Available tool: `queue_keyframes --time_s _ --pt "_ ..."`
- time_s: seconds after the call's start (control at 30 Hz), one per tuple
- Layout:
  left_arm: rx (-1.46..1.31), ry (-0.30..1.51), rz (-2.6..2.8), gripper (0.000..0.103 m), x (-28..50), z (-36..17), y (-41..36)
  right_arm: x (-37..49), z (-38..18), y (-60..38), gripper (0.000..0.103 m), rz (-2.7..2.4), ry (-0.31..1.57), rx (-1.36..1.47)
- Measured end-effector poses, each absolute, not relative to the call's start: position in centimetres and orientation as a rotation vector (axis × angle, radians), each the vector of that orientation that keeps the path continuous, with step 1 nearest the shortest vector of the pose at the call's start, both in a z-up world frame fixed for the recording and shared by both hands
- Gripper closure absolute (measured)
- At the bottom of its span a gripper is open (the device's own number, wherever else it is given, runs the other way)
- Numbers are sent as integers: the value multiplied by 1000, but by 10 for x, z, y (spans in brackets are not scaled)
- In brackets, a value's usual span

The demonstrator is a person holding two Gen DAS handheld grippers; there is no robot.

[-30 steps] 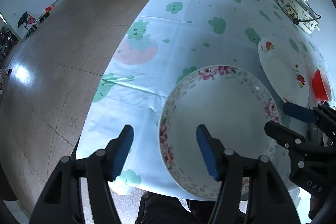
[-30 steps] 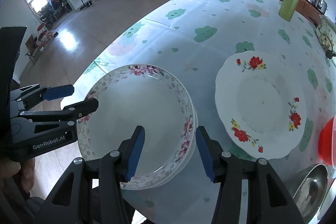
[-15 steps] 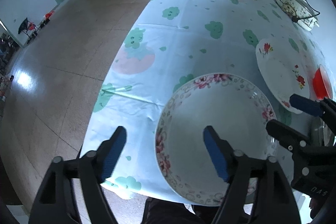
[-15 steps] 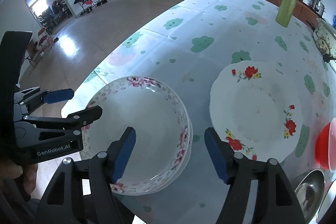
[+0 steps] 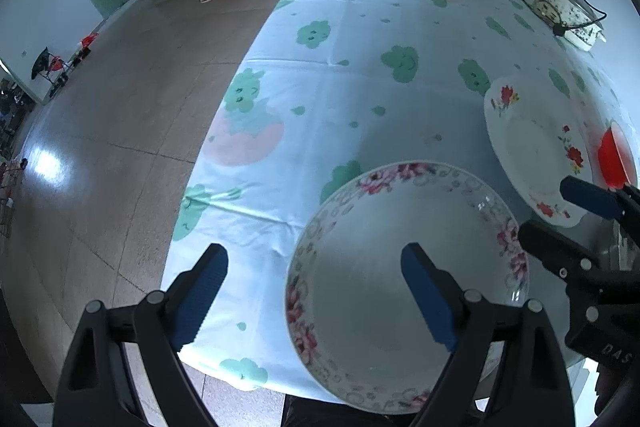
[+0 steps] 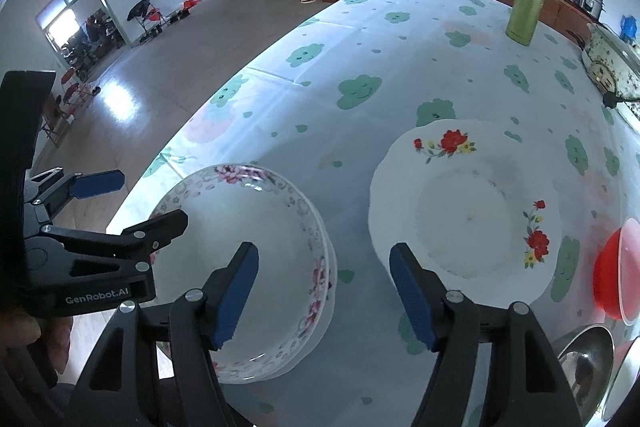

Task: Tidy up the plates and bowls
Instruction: 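Move both grippers to the other red-flower plate and grip its rim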

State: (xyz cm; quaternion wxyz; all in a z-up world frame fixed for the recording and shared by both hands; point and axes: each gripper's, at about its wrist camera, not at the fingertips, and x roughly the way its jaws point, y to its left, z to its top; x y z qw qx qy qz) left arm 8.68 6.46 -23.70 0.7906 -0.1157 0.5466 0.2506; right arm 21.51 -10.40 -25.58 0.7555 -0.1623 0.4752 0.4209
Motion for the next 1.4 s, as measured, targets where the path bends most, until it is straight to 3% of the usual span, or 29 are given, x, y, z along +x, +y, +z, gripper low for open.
queue_keyframes --time_s 1.4 --pt "-87 1213 206 13 236 -239 -8 319 -262 -195 33 471 1096 -218"
